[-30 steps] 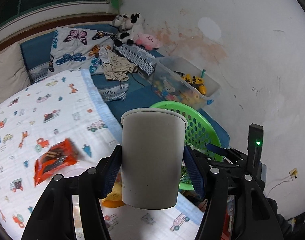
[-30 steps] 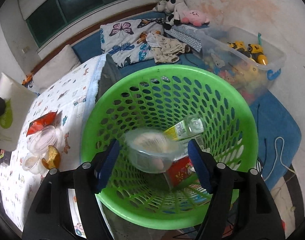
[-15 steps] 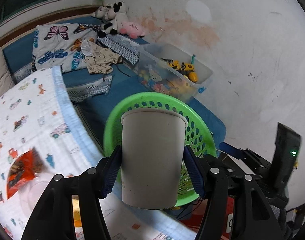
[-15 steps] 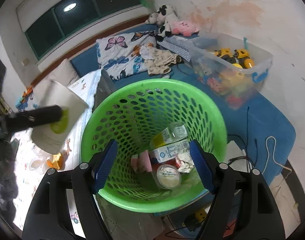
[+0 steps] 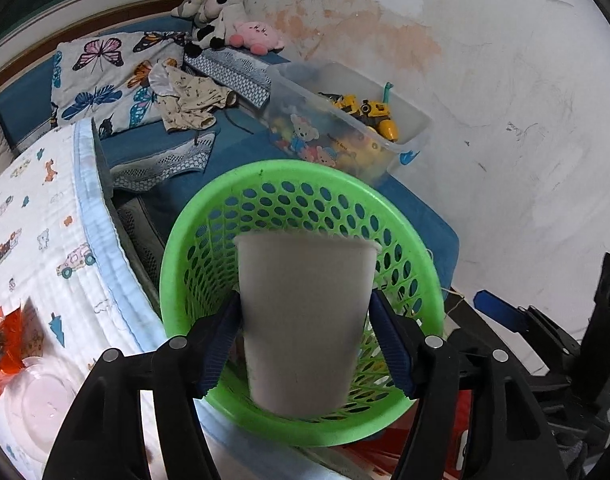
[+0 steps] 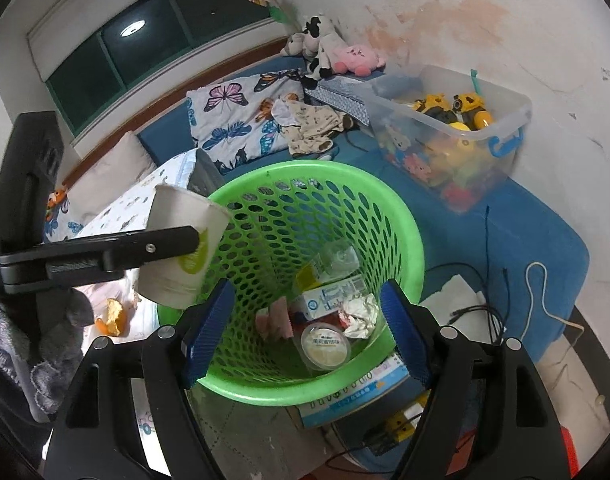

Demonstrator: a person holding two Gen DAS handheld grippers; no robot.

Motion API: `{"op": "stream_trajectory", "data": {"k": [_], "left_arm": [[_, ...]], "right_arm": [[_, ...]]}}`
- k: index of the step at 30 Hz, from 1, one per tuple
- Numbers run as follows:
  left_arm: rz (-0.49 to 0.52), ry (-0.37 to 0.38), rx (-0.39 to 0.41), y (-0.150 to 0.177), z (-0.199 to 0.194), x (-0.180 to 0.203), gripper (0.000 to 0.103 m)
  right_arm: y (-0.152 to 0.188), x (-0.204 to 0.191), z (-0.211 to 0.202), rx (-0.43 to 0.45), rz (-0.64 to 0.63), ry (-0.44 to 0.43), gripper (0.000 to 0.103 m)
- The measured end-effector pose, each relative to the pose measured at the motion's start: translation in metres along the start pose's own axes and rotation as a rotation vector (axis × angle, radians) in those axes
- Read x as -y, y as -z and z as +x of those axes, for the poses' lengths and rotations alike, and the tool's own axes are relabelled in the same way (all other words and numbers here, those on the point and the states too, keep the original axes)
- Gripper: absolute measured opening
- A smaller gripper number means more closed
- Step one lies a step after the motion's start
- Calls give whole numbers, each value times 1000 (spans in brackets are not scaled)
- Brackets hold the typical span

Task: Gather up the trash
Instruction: 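Drop the white paper cup into the green basket with the left tool, then grasp the orange peel with the right tool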

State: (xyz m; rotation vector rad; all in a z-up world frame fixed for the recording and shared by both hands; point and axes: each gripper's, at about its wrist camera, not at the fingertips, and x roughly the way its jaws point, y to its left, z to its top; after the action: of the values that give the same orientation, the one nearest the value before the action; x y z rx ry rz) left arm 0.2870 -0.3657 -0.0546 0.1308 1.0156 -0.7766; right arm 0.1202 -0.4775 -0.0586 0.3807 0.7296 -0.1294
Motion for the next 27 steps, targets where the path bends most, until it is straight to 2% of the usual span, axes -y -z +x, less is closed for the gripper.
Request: {"op": "stream_trajectory", "data": {"k": [9, 11, 14, 23, 27], "left_arm": [[-3, 9, -3, 10, -13, -10, 64], [15, 6, 2, 13, -22, -12, 70], [27, -15, 37, 20, -42, -18, 70], [-33, -41, 111, 42, -100, -56, 70], [-57, -82, 144, 51, -123, -79, 70]], "right_arm": [[4, -4, 0, -11, -3, 0, 76], [5, -8, -1, -11, -4, -4, 76], [5, -16, -1, -9, -15, -11, 76], [6, -50, 1, -15, -62, -46, 76], [8, -68, 3, -19, -93, -70, 76]]}}
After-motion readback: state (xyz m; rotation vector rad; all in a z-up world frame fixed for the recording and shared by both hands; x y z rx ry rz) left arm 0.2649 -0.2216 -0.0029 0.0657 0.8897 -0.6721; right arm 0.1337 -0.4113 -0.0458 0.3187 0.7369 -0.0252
